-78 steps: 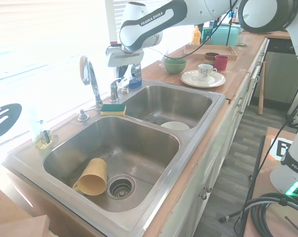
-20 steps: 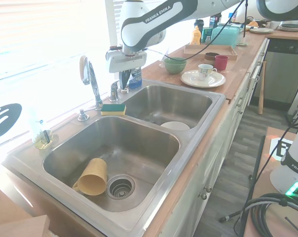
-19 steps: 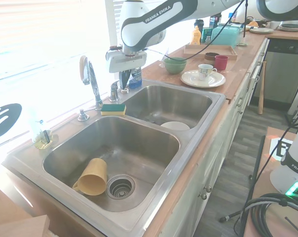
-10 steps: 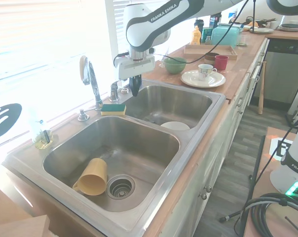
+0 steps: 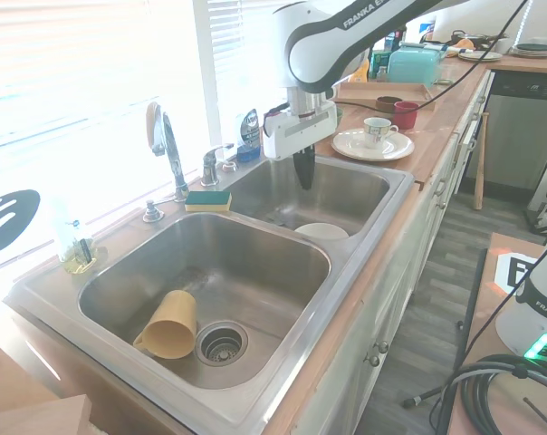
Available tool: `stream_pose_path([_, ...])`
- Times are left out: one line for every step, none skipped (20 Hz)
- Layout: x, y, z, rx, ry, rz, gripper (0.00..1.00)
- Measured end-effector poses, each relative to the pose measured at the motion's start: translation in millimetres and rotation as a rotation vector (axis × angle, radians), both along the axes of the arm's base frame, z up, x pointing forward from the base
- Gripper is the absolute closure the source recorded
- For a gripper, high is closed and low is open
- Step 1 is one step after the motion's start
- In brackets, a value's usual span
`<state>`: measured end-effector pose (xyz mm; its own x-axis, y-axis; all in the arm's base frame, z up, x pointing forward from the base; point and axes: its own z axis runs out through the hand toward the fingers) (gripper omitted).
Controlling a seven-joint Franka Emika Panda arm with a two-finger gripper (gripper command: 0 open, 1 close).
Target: Turn off the faucet
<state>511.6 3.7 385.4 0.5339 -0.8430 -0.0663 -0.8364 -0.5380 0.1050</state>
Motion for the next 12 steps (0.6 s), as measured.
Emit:
stream_pose_path([-15.9, -1.6, 1.1, 0.004, 0.000, -0.001, 0.00])
stream_pose_path([-31.1, -2.5, 1.1, 0.008, 0.000, -0.001, 0.00])
stream_pose_path([-46.8, -2.4, -0.3, 0.011, 0.001, 0.000, 0.00])
stream_pose_path([-62.0, -1.7, -3.0, 0.013, -0.003, 0.001, 0.00])
stream_pose_path([-76.9, -0.5, -7.1, 0.015, -0.007, 0.001, 0.00])
stream_pose_path([-89.7, 0.9, -9.9, 0.018, -0.010, 0.002, 0.00])
stream_pose_path([-99.5, 2.2, -10.5, 0.019, -0.013, 0.003, 0.00])
stream_pose_path([-106.0, 3.1, -9.0, 0.020, -0.019, 0.004, 0.00])
stream_pose_path([-110.1, 3.6, -6.9, 0.020, -0.025, 0.005, 0.00])
stream_pose_path([-112.6, 3.7, -5.1, 0.021, -0.030, 0.005, 0.00])
stream_pose_path([-114.6, 3.1, -4.4, 0.021, -0.032, 0.005, 0.00])
stream_pose_path([-116.2, 1.9, -5.1, 0.021, -0.031, 0.005, 0.00])
